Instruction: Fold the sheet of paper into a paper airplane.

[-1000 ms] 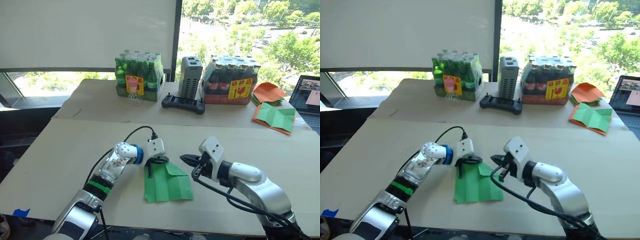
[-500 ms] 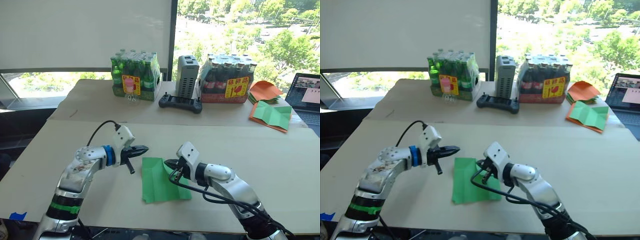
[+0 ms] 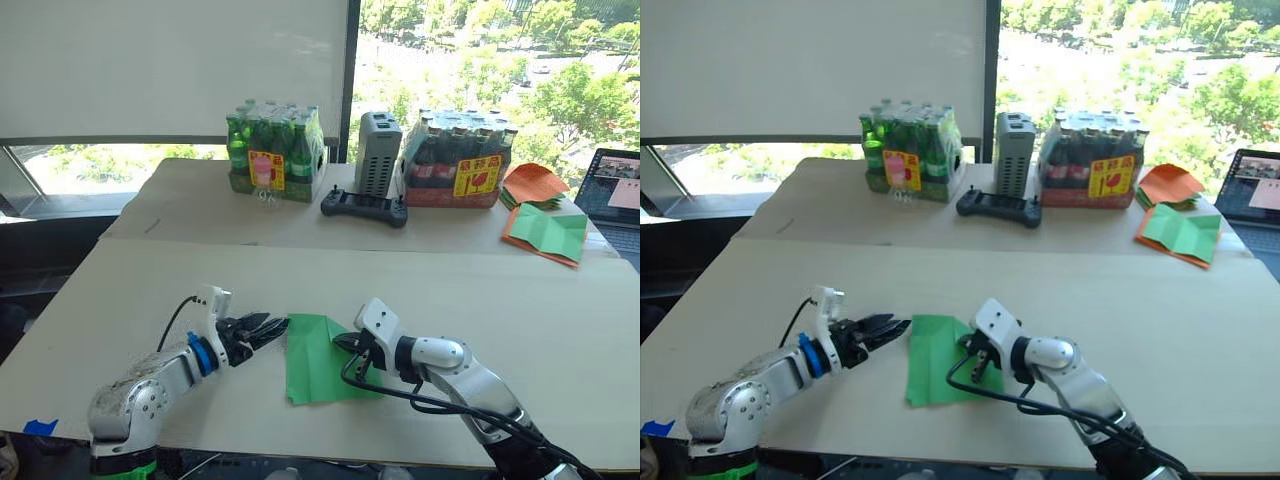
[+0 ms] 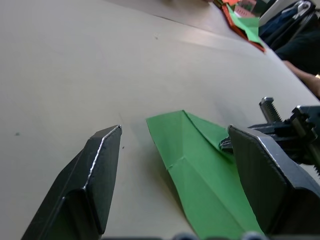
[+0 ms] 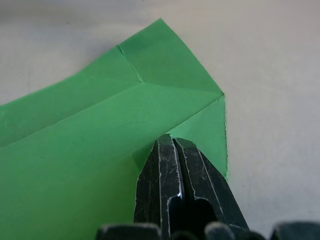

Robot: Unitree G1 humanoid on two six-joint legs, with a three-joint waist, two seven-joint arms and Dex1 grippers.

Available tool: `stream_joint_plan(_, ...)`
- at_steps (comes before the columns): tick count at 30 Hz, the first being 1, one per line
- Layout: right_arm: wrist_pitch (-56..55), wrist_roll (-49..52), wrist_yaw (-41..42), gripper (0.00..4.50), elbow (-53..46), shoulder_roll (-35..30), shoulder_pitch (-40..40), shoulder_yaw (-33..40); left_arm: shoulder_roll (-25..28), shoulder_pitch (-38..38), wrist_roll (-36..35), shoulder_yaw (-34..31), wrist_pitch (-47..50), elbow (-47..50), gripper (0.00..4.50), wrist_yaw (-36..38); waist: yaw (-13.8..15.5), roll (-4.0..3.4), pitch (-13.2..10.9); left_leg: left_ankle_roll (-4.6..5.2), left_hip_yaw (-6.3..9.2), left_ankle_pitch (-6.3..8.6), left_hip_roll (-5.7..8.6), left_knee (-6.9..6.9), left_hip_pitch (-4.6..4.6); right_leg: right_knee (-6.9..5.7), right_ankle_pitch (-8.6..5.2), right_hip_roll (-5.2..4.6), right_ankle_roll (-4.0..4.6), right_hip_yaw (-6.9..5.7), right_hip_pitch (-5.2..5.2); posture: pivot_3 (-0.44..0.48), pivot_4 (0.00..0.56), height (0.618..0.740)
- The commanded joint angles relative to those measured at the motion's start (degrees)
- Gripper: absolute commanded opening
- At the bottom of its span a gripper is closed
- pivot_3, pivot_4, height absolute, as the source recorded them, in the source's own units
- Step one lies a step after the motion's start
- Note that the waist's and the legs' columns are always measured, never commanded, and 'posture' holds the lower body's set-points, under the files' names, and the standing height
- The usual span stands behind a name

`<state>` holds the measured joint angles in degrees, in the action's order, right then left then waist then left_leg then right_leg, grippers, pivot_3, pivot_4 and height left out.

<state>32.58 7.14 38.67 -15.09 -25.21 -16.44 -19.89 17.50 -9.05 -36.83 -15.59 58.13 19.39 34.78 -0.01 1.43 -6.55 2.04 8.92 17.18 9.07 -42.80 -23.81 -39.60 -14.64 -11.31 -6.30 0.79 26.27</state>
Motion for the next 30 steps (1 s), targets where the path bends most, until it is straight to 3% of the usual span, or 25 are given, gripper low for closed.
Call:
stream_joint_plan(1,-1.8,-0.5,0.0,0.00,-0.4,0.3,-0.2,0.2,-0.5,-0.7,-1.2,2.1,1.6,-0.9,3.44,-2.1,-0.1,0.00,0.0,0.00,-0.01,0.00,0.00,0.01,0.00,0.00,0.00,0.00,0.00,0.02,0.01,0.000,0.150,0.675)
stream_joint_plan(11,-1.6,-1.3,-0.8,0.00,-0.3,1.1,-0.9,0.9,-1.0,-3.0,-2.3,4.8,1.3,-3.1,3.44,-4.5,0.1,0.00,0.0,0.00,-0.01,0.00,0.00,0.01,0.00,0.00,0.00,0.00,0.01,0.01,0.00,0.000,0.150,0.675)
stream_joint_plan(21,-0.7,-1.5,-1.5,0.00,-1.0,2.2,-0.7,0.7,0.0,-4.9,-1.9,6.8,-0.6,-3.8,0.21,-4.7,0.2,0.00,0.0,-0.01,-0.01,0.00,0.00,0.01,0.00,0.01,0.00,0.00,0.01,0.02,0.01,0.000,0.150,0.675)
stream_joint_plan(22,-0.6,-1.4,-1.6,0.00,-1.1,2.2,-0.7,0.8,0.6,-4.8,-1.4,7.4,-1.1,-3.4,0.03,-4.3,0.2,0.00,0.0,-0.01,-0.01,0.00,0.00,0.01,0.00,0.01,0.00,0.00,0.01,0.02,0.01,0.000,0.150,0.675)
stream_joint_plan(30,-0.2,-1.1,-2.3,0.00,-1.0,2.9,-0.6,1.3,6.2,-5.3,2.9,14.6,-8.1,0.1,0.03,-0.6,0.2,0.00,0.0,-0.01,-0.01,0.01,0.00,0.02,0.00,0.02,0.00,0.00,0.01,0.02,0.01,0.000,0.150,0.675)
